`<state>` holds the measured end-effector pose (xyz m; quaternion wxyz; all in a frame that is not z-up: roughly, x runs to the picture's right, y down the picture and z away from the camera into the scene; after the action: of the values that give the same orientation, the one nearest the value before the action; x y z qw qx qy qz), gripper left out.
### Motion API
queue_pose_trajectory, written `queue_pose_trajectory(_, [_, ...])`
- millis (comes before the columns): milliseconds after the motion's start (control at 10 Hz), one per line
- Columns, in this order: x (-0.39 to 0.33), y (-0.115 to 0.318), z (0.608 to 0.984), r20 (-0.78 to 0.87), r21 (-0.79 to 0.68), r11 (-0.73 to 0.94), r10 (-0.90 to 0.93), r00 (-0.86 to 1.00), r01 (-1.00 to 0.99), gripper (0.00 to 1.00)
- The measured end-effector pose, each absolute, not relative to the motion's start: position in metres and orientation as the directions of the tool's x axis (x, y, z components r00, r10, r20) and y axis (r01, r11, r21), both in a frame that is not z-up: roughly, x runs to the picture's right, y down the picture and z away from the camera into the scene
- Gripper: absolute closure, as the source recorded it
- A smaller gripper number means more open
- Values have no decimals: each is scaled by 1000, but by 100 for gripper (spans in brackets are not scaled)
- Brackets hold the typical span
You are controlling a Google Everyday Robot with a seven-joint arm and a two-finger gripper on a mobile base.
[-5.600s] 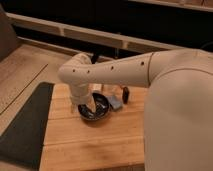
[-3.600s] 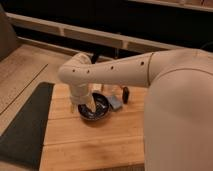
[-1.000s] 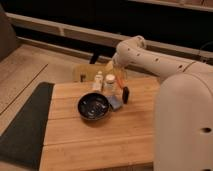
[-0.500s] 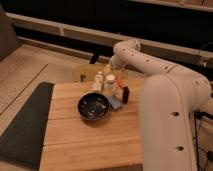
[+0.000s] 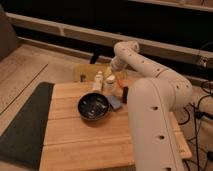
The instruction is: Place the ceramic cup over the eraser
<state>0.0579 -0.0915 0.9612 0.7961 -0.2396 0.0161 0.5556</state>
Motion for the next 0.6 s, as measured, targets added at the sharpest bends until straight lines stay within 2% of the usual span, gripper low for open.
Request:
queue_pose_trajectory(500, [52,-75,978,-355,-406,191,868,347,-894,35])
queue_pose_trajectory(600, [52,-74,980,-355,-414,181,870,341,-892,38])
